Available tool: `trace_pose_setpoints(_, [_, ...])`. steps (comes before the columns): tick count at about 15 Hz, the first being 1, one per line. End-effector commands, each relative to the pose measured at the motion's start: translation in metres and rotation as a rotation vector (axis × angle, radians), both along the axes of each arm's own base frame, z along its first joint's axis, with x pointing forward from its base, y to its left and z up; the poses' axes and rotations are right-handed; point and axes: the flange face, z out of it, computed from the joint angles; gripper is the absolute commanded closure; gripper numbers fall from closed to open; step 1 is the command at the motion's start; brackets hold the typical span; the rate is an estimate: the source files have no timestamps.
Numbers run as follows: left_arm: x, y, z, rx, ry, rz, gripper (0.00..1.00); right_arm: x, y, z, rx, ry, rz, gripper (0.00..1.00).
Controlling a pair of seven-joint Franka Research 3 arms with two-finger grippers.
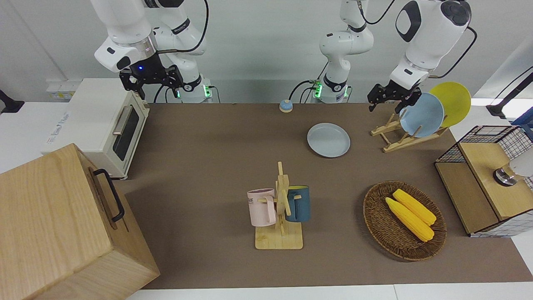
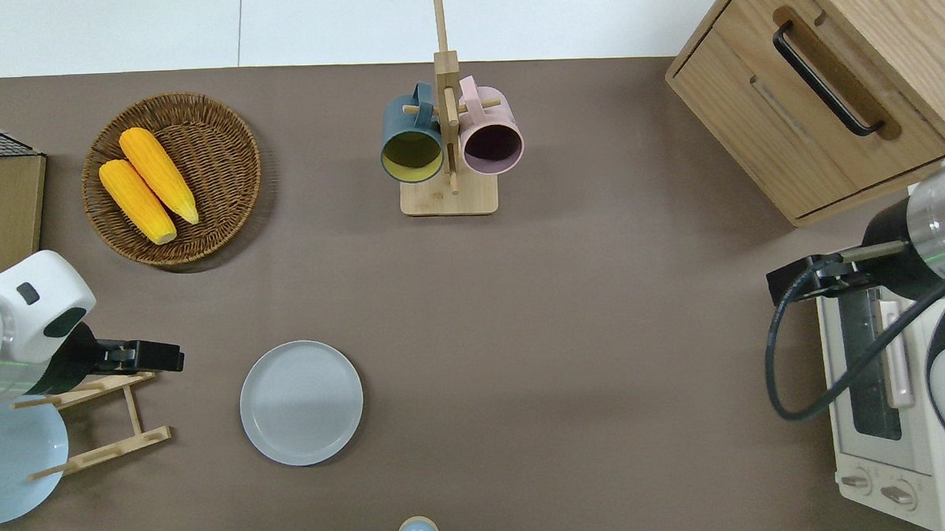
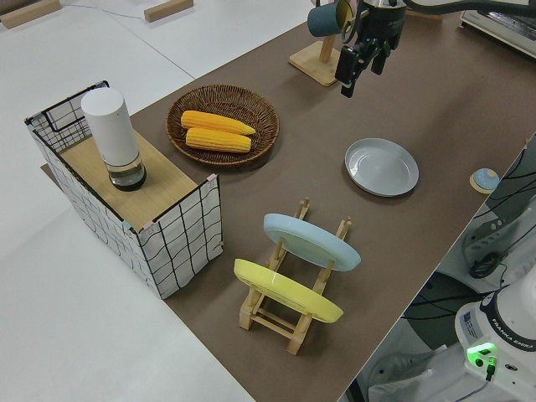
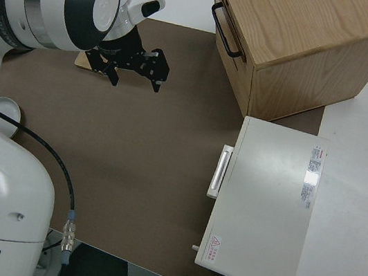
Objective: Pick gray plate from low plate rack and place it on table with left arm
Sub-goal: 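Open the left gripper and withdraw it from the plate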
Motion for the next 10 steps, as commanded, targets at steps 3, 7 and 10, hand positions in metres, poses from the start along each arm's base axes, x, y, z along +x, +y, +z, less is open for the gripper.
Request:
trace_pose_setpoints(3, [0.005, 0.002, 0.037, 0.082, -0.020, -0.007, 0.01, -0.002, -0.002, 0.003, -0.008, 0.002, -0.015, 0.017])
trace_pose_setpoints(7, [0.004, 0.000, 0.049, 0.081, -0.032, -0.008, 0.01, -0.002, -0.002, 0.003, -0.008, 0.002, -0.015, 0.017])
trace_pose_setpoints(10, [0.005, -0.001, 0.049, 0.081, -0.032, -0.010, 0.01, -0.002, -0.002, 0.004, -0.008, 0.000, -0.015, 0.017])
